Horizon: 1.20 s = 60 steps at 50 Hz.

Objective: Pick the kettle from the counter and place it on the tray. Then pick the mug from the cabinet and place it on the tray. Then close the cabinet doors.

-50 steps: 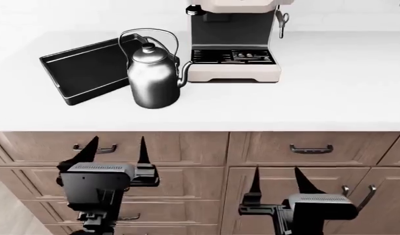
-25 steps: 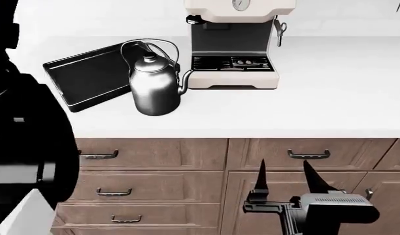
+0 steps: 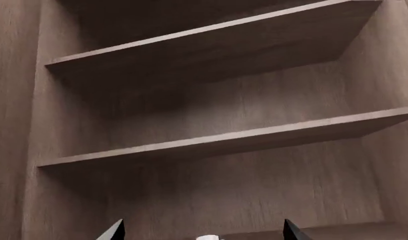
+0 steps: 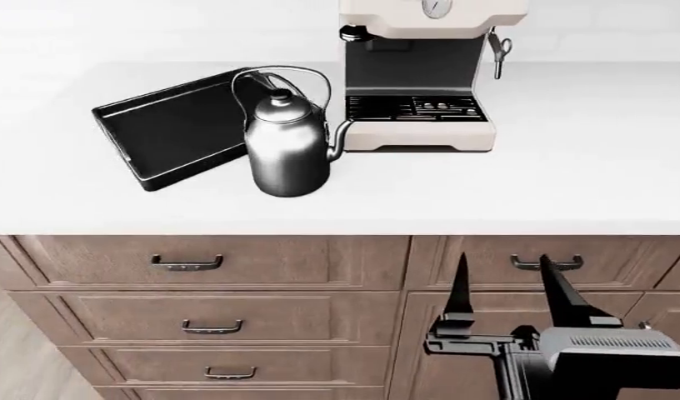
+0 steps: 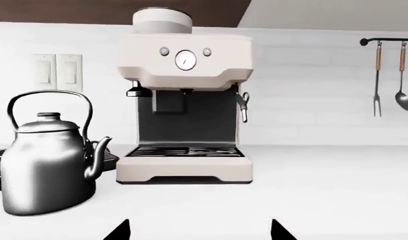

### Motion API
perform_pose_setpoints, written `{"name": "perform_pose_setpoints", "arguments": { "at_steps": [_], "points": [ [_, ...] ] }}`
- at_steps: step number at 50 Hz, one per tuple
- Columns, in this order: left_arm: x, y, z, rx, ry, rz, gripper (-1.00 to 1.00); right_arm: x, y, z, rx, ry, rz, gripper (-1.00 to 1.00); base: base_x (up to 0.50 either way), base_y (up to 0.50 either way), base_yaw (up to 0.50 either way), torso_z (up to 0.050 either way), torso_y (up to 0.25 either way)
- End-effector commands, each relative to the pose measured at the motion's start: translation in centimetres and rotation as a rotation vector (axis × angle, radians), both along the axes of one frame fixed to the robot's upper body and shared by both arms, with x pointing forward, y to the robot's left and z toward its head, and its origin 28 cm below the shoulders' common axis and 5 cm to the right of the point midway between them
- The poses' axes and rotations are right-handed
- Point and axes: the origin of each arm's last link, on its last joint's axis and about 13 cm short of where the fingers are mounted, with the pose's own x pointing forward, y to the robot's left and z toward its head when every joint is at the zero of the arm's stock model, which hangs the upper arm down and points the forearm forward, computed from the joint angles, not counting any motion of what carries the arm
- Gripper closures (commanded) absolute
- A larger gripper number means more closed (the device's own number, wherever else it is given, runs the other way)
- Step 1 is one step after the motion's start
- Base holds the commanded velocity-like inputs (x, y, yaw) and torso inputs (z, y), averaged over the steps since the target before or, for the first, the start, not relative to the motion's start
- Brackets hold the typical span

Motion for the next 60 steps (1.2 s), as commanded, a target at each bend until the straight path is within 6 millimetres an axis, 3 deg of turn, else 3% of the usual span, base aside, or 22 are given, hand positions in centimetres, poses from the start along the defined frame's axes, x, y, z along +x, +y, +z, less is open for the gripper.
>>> {"name": "perform_pose_setpoints", "arguments": {
  "at_steps": [1, 11, 17, 20, 21, 23, 25, 33, 42, 52, 60],
  "points": [
    [-0.4, -0.2, 0.5, 0.021, 0.063, 0.003, -1.00, -0.3, 0.1, 0.7, -0.014, -0.026, -0.010, -1.00, 0.00, 0.50, 0.00, 0.050, 0.000],
    [-0.2, -0.3, 0.3, 0.023, 0.091, -0.048, -1.00, -0.5, -0.1, 2.0, -0.017, -0.060, -0.019, -1.00, 0.00, 0.45, 0.00, 0.050, 0.000],
    [0.3, -0.8, -0.2, 0.013, 0.152, -0.107, -1.00, -1.0, -1.5, 8.6, -0.080, -0.196, -0.049, -1.00, 0.00, 0.00, 0.00, 0.000, 0.000],
    [0.5, -0.8, -0.3, 0.000, 0.157, -0.116, -1.00, -1.1, -0.2, 12.6, -0.072, -0.363, 0.155, -1.00, 0.00, 0.00, 0.00, 0.000, 0.000],
    [0.5, -0.8, -0.3, 0.006, 0.162, -0.116, -1.00, -1.6, -0.1, 13.6, -0.072, -0.343, 0.185, -1.00, 0.00, 0.00, 0.00, 0.000, 0.000],
    [0.5, -0.8, -0.3, -0.015, 0.161, -0.118, -1.00, -2.4, -2.1, 15.8, -0.129, -0.267, -0.015, -1.00, 0.00, 0.00, 0.00, 0.000, 0.000],
    [0.5, -0.7, -0.3, -0.013, 0.162, -0.108, -1.00, -2.8, -1.9, 18.8, -0.134, -0.346, -0.016, -1.00, 0.00, 0.00, 0.00, 0.000, 0.000],
    [0.5, -0.2, -0.3, -0.008, 0.171, -0.092, -1.00, -4.2, -2.0, 23.4, -0.171, -0.426, -0.020, -1.00, 0.00, 0.00, 0.00, 0.000, 0.000],
    [0.5, 0.0, -0.3, -0.005, 0.175, -0.083, -1.00, -4.7, -2.0, 25.6, -0.209, -0.466, -0.029, -1.00, 0.00, 0.00, 0.00, 0.000, 0.000],
    [0.6, 0.2, -0.6, -0.088, 0.221, -0.092, -1.00, -4.9, -2.0, 25.5, -0.210, -0.480, -0.005, -1.00, 0.37, 0.00, 0.00, 0.000, 0.000],
    [0.7, 0.6, -0.5, -0.055, 0.206, -0.053, -1.00, -4.8, -1.8, 25.3, -0.208, -0.472, 0.014, -1.00, 0.50, 0.00, 0.00, 0.000, 0.000]
  ]
}}
